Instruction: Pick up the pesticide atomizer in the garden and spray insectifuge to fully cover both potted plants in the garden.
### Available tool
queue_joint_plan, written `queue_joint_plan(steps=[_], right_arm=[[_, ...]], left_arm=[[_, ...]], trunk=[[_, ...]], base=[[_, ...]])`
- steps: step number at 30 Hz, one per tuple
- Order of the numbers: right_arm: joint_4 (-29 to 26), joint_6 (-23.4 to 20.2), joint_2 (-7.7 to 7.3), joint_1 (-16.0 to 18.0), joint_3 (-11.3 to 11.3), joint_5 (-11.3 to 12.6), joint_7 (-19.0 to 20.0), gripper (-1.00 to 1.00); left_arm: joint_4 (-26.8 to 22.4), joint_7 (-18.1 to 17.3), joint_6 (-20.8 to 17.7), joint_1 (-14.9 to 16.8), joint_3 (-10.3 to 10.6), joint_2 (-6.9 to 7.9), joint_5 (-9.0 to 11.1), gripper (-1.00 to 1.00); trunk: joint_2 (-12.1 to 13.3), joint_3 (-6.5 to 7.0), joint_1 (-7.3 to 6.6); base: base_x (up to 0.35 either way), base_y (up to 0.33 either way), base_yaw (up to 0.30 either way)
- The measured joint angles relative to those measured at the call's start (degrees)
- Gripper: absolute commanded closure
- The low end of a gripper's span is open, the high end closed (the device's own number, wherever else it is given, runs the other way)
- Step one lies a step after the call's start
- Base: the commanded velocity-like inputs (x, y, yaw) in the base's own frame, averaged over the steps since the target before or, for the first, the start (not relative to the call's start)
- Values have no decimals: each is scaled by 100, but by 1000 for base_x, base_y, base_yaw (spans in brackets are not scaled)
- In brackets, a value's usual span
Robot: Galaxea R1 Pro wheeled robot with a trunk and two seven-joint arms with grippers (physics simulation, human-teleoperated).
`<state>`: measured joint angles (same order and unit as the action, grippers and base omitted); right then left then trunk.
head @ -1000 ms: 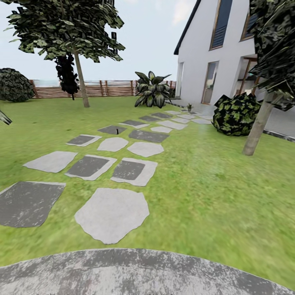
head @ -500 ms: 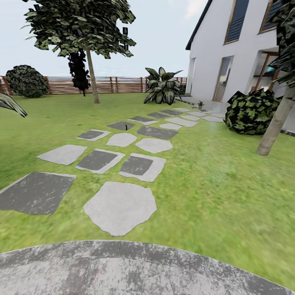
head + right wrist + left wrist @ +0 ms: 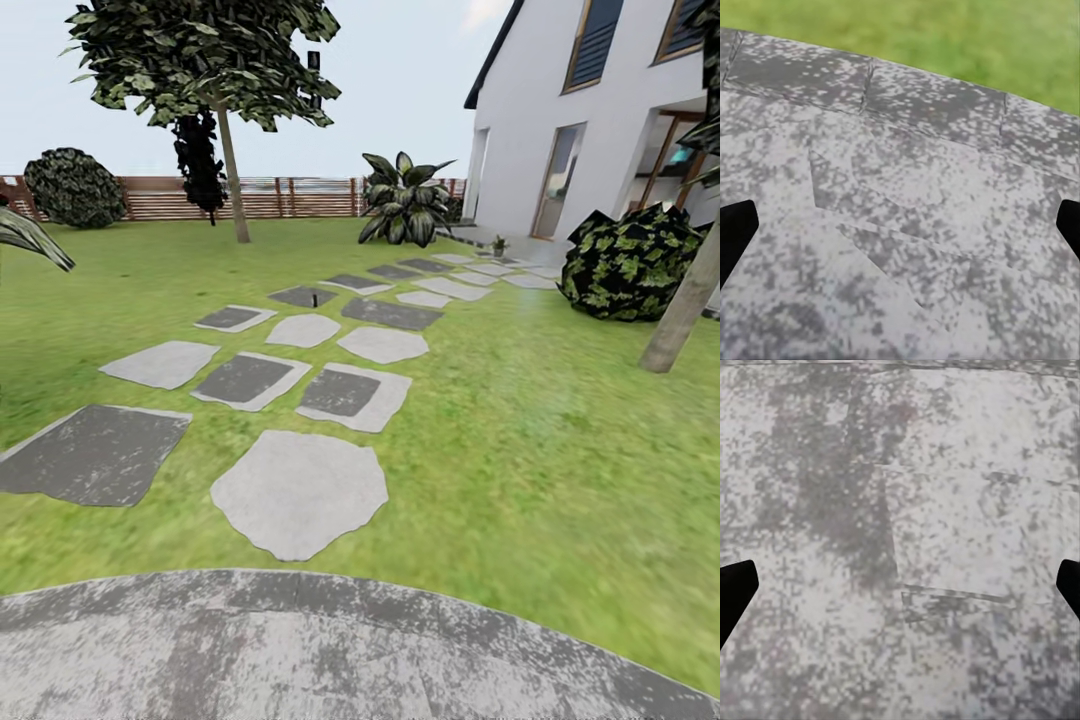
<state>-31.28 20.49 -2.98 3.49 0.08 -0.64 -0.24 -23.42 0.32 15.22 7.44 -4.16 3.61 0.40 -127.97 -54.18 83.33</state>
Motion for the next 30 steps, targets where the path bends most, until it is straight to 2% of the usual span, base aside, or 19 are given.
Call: queue_joint_plan(steps=[18,26,30], right_arm=[[-4,0,0,0,0,1,7,-100],[-9,0,0,1,-11,5,0,-100],[-13,0,0,0,-22,1,7,-100]], left_arm=[[0,0,6,0,0,0,-7,-100],[-1,0,6,0,-1,8,-8,-100],[-6,-3,11,19,12,9,-8,-100]], trunk=[[-722,-338,395],[-723,-378,396],[-724,-385,393]], base=[[0,0,2],[8,0,95],[261,0,19]])
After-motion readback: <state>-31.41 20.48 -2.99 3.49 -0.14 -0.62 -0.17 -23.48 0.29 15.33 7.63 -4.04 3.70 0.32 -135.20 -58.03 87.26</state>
